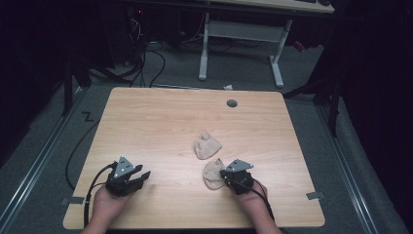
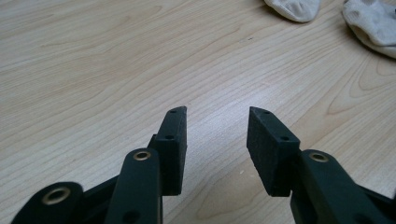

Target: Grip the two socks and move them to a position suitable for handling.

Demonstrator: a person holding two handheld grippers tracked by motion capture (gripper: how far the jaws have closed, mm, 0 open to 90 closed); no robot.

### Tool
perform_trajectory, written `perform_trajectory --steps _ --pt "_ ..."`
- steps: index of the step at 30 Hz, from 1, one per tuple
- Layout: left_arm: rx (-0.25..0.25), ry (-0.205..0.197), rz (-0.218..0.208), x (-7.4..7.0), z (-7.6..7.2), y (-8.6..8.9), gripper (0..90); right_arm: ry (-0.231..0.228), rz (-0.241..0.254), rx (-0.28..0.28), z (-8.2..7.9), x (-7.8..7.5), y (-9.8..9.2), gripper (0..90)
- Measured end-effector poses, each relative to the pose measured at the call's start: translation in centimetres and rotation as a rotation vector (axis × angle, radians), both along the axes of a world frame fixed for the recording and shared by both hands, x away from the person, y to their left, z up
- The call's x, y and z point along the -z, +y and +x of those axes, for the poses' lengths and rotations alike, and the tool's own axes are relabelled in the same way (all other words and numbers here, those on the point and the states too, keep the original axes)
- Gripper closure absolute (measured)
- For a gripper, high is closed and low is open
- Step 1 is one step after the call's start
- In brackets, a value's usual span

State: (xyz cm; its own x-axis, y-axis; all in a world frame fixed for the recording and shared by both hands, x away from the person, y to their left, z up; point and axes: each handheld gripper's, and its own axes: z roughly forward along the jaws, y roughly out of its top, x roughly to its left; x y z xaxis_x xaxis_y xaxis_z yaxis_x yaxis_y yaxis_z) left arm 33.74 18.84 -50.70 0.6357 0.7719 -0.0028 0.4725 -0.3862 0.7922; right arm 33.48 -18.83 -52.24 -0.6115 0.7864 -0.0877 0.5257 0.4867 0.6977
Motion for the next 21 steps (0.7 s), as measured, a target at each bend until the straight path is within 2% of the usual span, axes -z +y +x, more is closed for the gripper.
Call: perform_trajectory --steps 3,11,15,17,18,19,21 --pt "0.014 0.003 0.004 0.0 -0.2 -0.3 58.3 -0.001 -0.002 -0.052 -0.6 0.1 1.5 89.3" --pt "0.068 0.002 0.023 0.0 -0.9 -1.9 58.1 0.005 0.006 -0.127 -1.9 0.1 3.8 89.3" --pt "0.092 0.002 0.039 0.0 -1.1 -2.6 58.1 0.002 0.007 -0.148 -2.3 0.1 4.3 88.9" --pt "0.1 0.0 0.054 0.1 -1.2 -2.8 58.0 -0.011 -0.006 -0.156 -2.6 -0.1 4.6 87.2" --pt "0.101 0.001 0.057 0.2 -1.2 -2.8 57.9 -0.028 0.01 -0.154 -2.8 -0.5 4.5 87.2" --pt "0.1 0.002 0.052 0.2 -1.2 -2.8 57.9 -0.059 0.018 -0.136 -2.8 -1.1 4.2 88.7" --pt "0.098 0.003 0.048 0.2 -1.1 -2.8 58.0 -0.071 0.013 -0.12 -2.8 -1.3 4.0 89.7"
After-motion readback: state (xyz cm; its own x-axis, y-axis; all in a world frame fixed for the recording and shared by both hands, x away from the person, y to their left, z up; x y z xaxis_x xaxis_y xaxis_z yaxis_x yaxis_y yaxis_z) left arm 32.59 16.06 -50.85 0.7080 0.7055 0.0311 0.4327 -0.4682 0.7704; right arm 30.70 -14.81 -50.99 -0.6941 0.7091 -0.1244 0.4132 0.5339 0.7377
